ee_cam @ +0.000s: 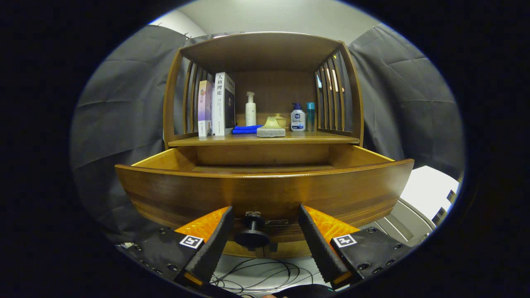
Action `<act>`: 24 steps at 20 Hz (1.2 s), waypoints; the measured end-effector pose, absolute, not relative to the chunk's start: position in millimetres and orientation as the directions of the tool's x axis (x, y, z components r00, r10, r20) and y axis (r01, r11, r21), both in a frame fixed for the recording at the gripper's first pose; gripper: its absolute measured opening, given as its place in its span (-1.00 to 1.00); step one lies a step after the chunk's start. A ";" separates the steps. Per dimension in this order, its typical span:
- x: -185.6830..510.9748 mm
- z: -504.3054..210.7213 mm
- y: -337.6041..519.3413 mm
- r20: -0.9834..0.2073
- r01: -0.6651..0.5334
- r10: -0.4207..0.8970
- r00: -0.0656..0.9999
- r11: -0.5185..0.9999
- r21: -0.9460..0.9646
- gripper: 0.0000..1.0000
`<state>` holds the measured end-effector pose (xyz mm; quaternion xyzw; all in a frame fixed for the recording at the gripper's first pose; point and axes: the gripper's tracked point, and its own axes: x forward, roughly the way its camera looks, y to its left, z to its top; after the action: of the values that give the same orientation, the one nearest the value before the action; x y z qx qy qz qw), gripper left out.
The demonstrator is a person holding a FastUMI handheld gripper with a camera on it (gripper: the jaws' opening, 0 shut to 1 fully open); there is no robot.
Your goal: Pull open the drawer, take out the items inside it, and place them on the countertop above the cabinet.
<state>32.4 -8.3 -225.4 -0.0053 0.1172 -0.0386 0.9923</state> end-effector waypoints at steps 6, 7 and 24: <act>56.8 -219.3 -9.4 -0.230 0.080 -0.082 0.970 0.997 -0.020 0.96; 61.4 -218.2 -9.6 -0.233 0.080 -0.082 0.969 0.997 -0.016 0.95; 165.6 -216.7 -17.0 -0.256 0.087 -0.079 0.963 0.996 0.020 0.95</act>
<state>165.6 -17.0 -216.7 0.0154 0.1286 -0.0421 0.9907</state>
